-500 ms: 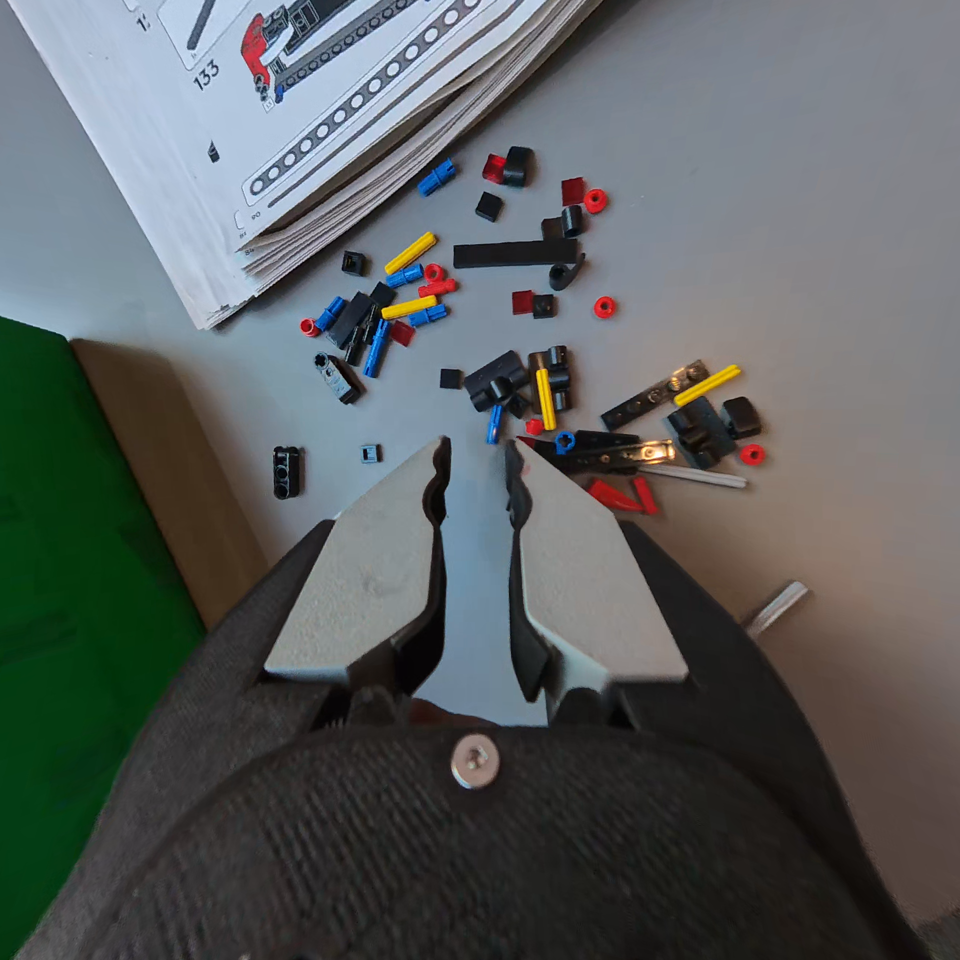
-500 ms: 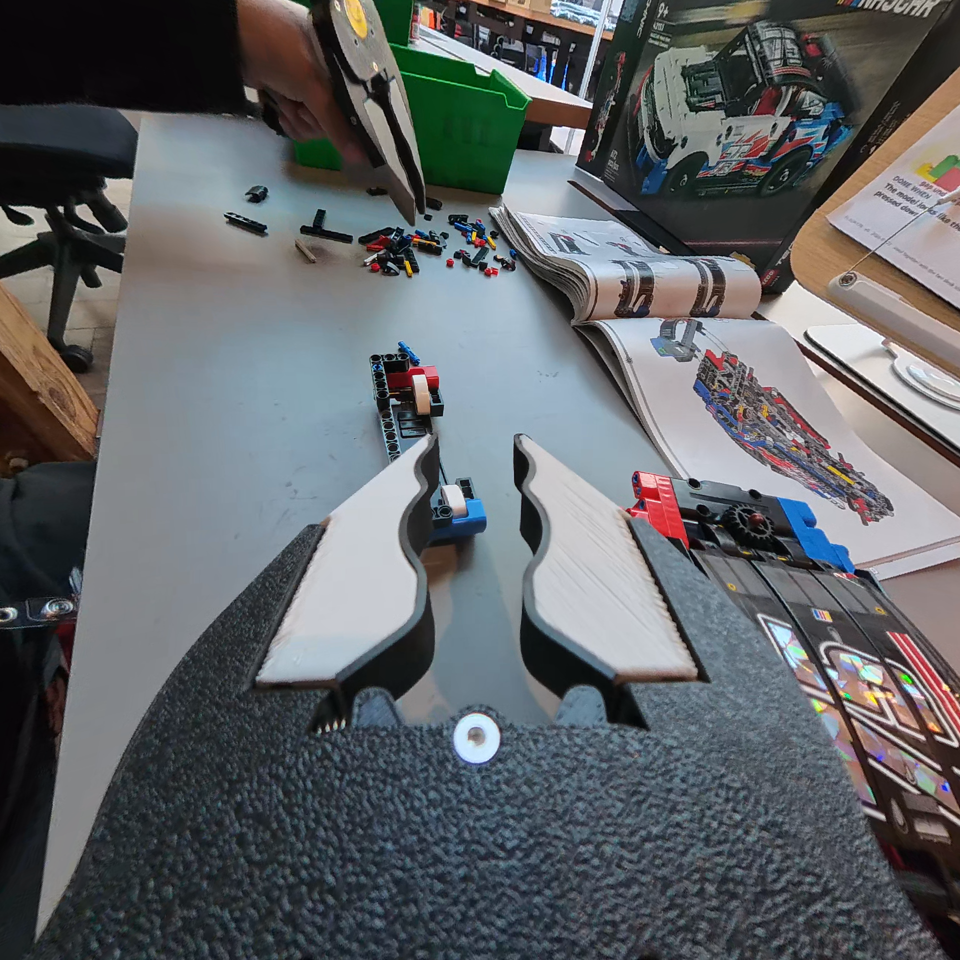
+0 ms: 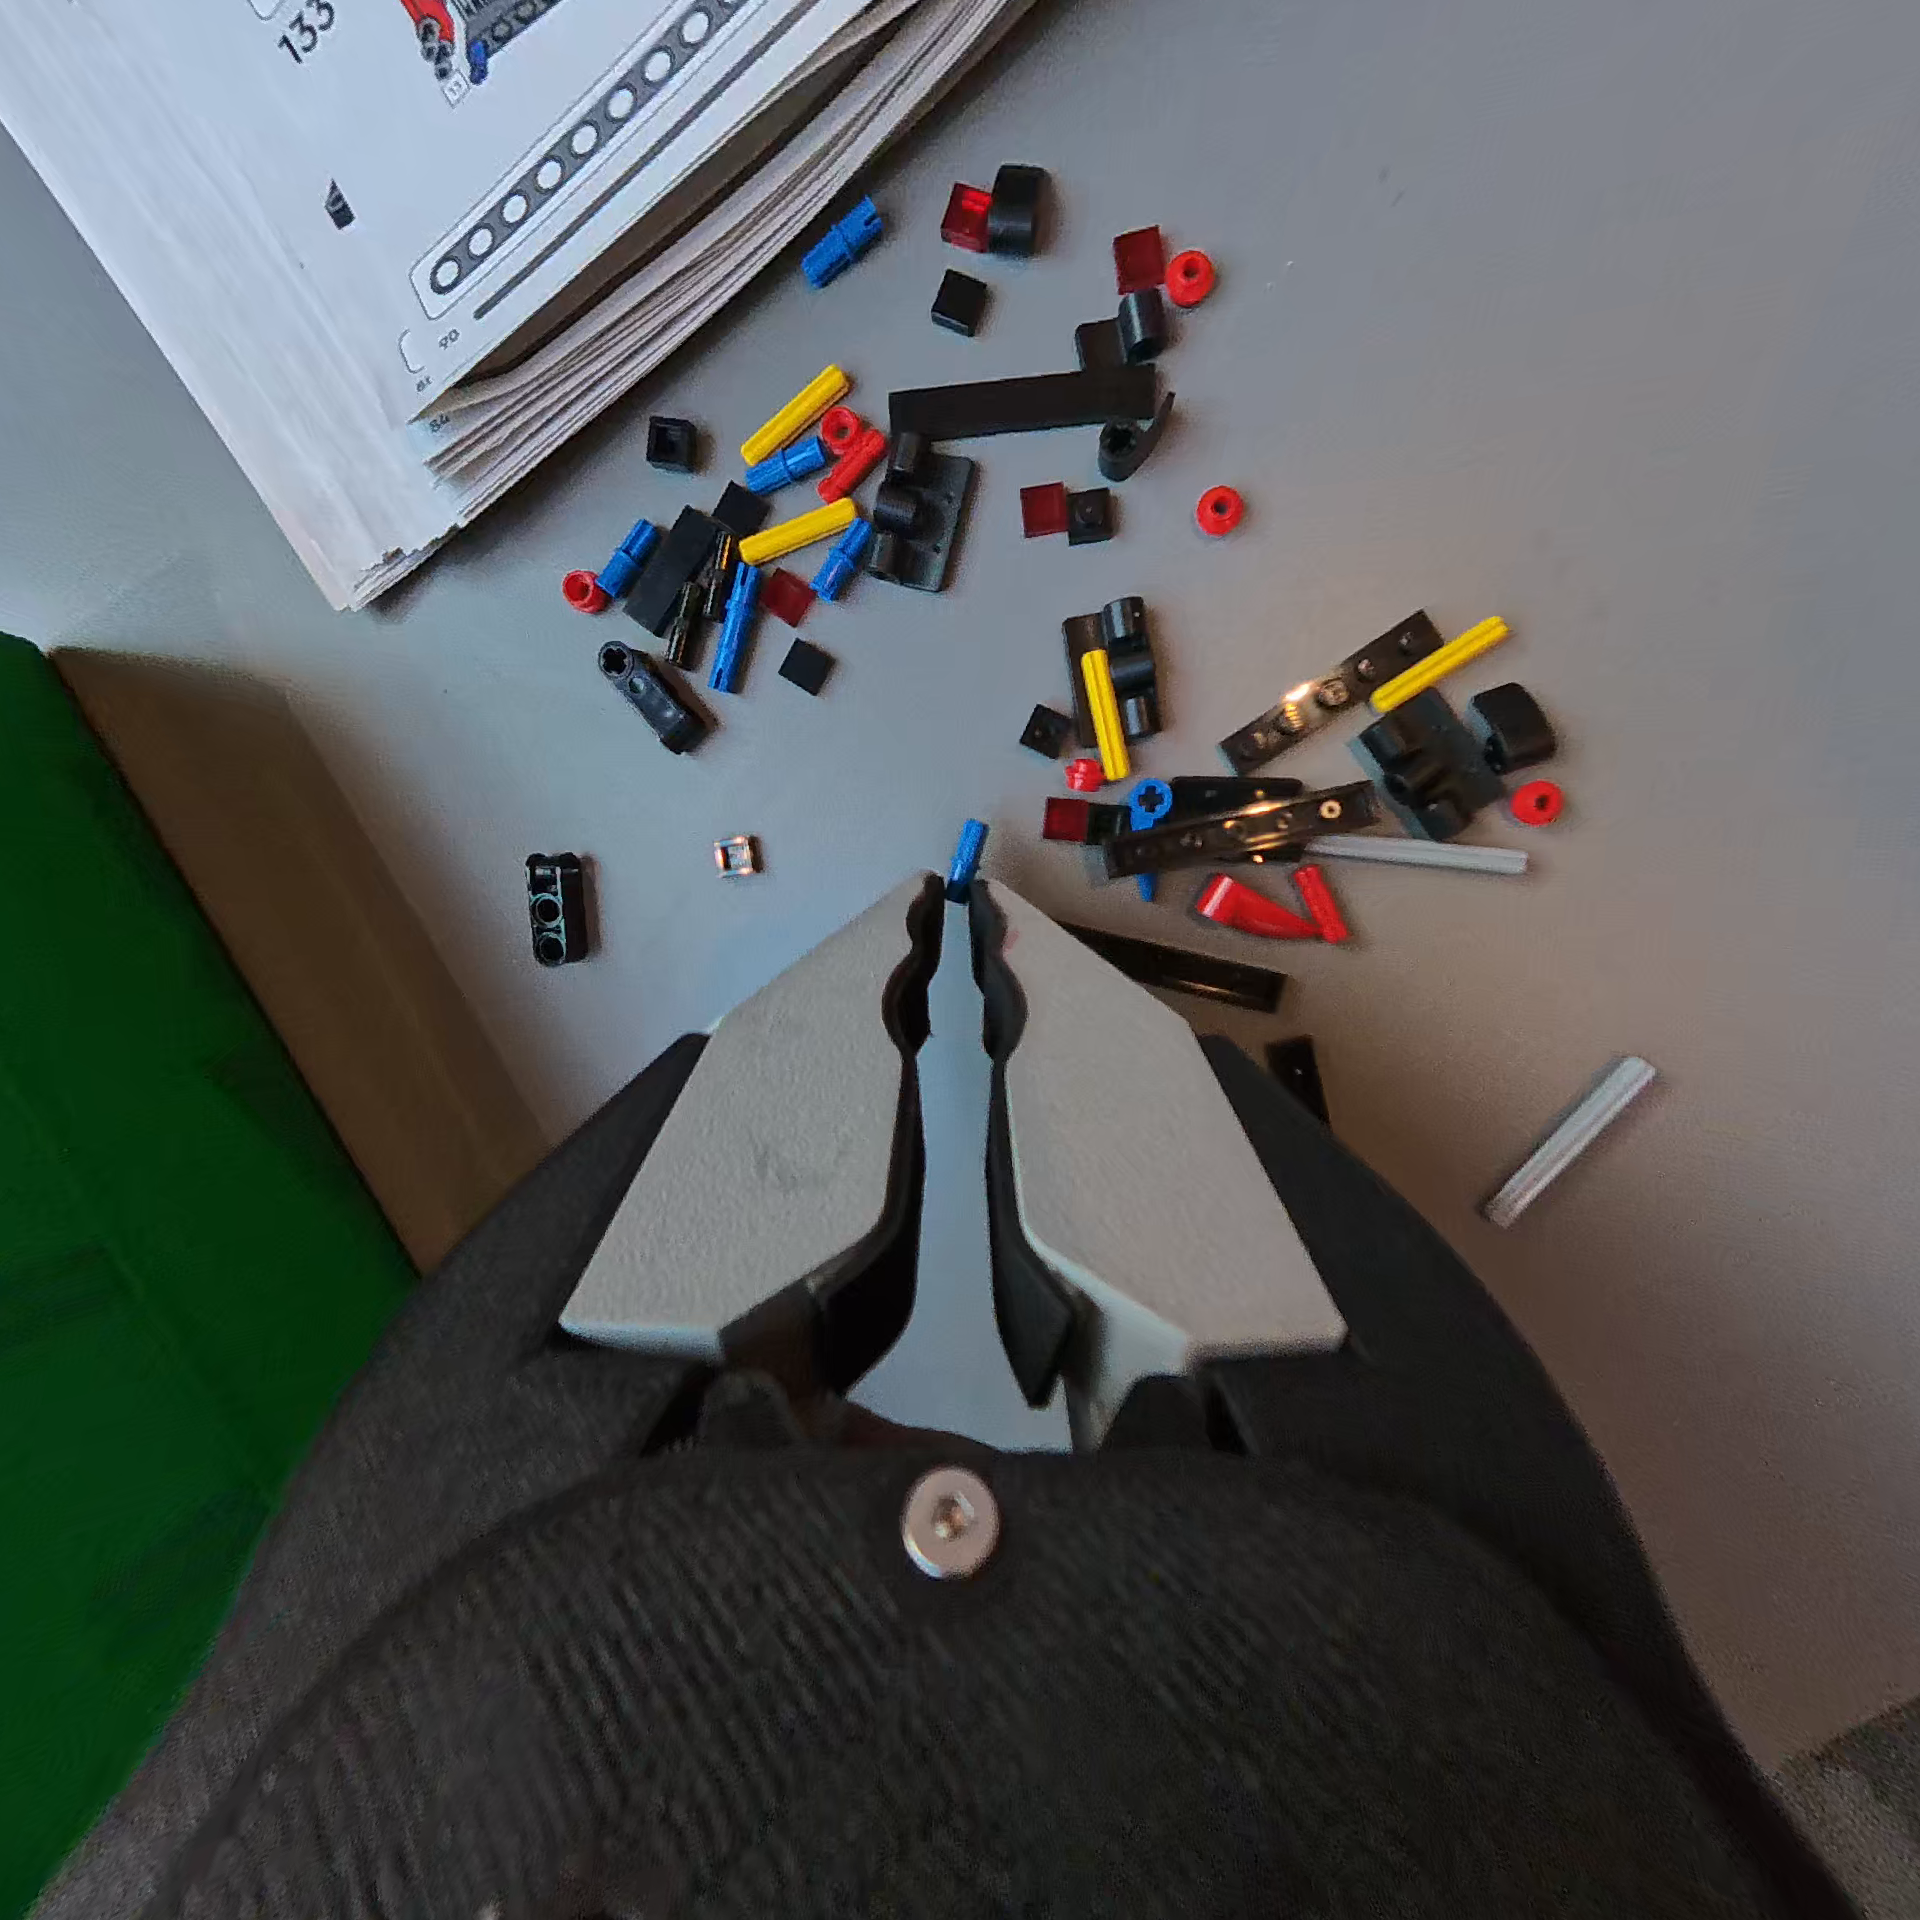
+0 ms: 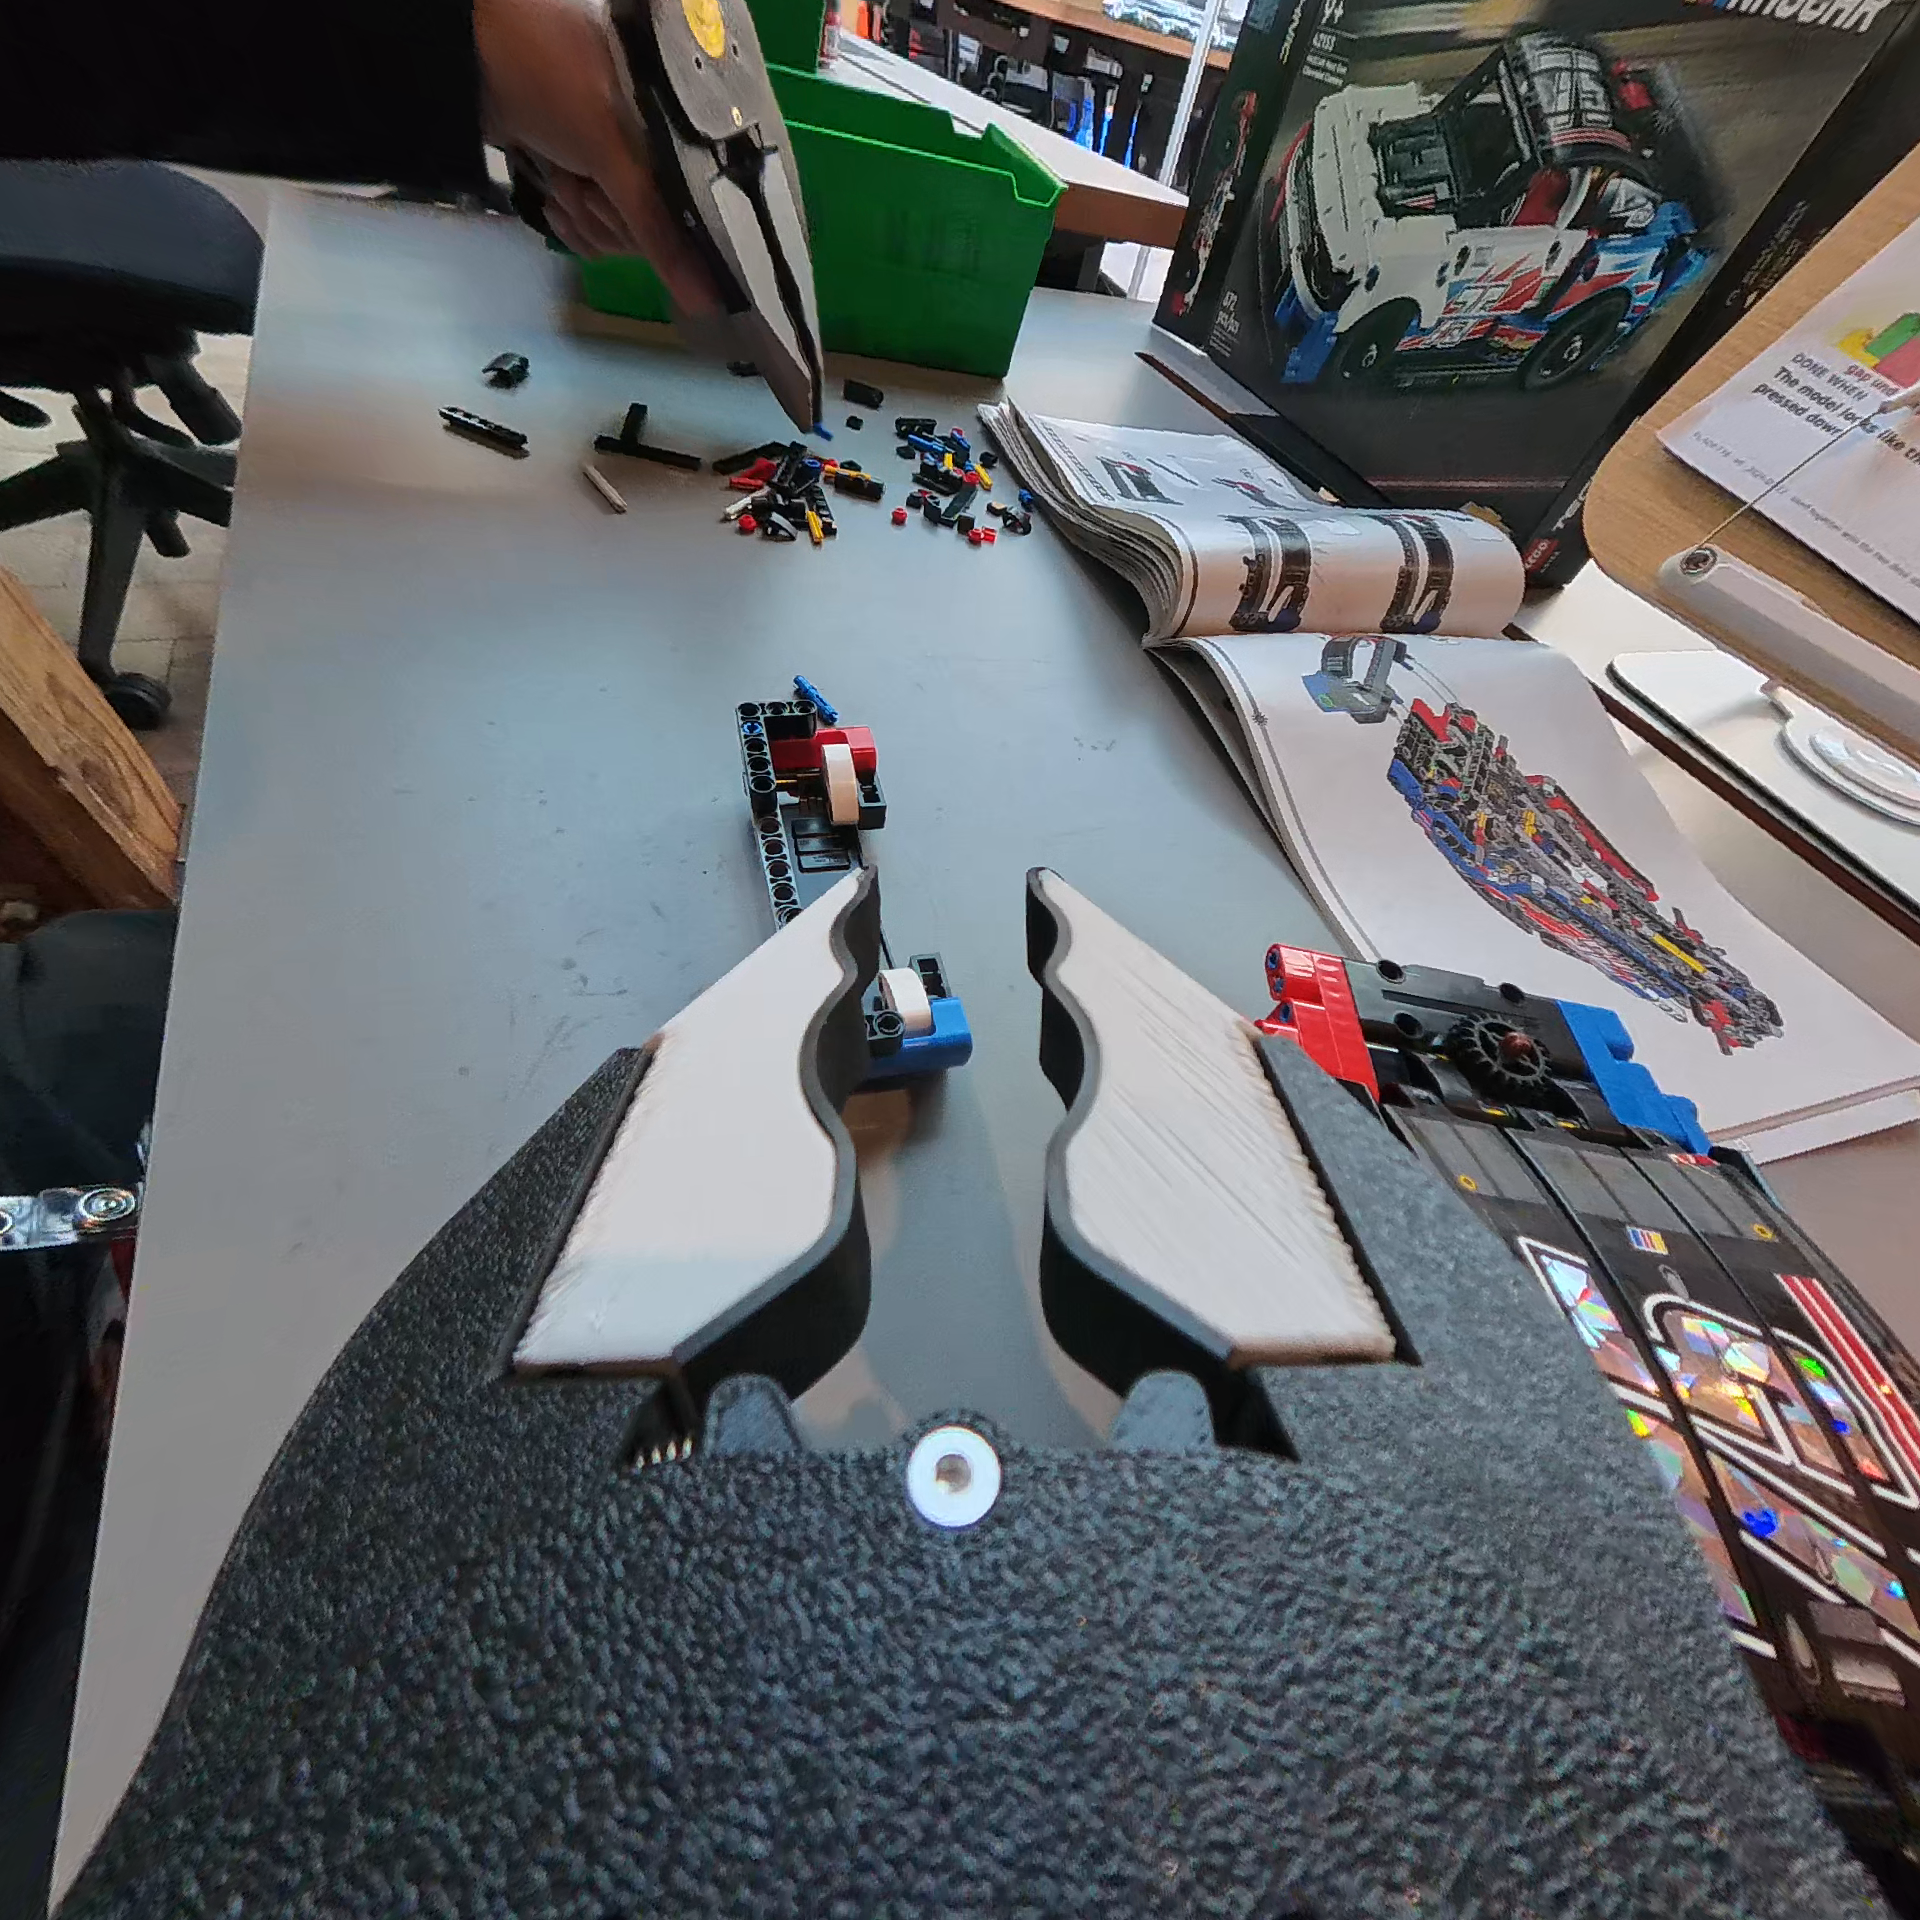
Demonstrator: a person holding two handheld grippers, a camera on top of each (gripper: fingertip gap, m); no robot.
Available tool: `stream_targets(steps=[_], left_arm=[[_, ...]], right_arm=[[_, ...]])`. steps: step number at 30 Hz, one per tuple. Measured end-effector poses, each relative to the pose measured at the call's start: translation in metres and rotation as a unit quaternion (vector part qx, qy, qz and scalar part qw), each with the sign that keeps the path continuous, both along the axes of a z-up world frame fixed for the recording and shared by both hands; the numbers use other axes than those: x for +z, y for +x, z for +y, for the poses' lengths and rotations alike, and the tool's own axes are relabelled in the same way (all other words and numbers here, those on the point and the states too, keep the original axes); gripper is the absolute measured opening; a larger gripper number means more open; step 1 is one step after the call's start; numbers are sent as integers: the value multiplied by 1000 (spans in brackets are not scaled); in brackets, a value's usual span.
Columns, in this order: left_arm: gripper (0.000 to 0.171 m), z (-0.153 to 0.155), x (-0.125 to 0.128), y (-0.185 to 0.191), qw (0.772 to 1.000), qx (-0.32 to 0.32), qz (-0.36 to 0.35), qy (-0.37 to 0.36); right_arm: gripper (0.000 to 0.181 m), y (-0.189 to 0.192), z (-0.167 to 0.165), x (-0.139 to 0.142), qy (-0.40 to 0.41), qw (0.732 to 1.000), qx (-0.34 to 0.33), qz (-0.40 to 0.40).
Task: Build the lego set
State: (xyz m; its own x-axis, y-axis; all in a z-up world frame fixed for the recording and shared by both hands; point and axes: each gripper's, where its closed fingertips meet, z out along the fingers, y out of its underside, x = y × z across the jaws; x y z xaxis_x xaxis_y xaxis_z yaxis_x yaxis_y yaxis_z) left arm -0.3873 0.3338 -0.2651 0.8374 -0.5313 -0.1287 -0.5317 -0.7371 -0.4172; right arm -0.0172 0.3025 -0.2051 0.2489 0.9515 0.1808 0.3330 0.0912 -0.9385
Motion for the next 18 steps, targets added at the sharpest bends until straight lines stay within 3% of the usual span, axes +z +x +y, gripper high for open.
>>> stream_targets(steps=[3, 6, 14, 18], left_arm=[[5, -1, 3, 3, 1000, 14, -23, 2], [23, 0, 2, 3, 999, 28, -20, 3], [25, 33, 41, -20, 992, 96, 7, 83], [21, 47, 33, -16, 995, 69, -4, 77]], right_arm=[[28, 0, -1, 0, 0, 1000, 2, 1], [28, 1, -2, 2, 5, 1000, 2, 4], [28, 1, -2, 1, 2, 1000, 2, 2], [27, 0, -1, 0, 1, 1000, 1, -2]])
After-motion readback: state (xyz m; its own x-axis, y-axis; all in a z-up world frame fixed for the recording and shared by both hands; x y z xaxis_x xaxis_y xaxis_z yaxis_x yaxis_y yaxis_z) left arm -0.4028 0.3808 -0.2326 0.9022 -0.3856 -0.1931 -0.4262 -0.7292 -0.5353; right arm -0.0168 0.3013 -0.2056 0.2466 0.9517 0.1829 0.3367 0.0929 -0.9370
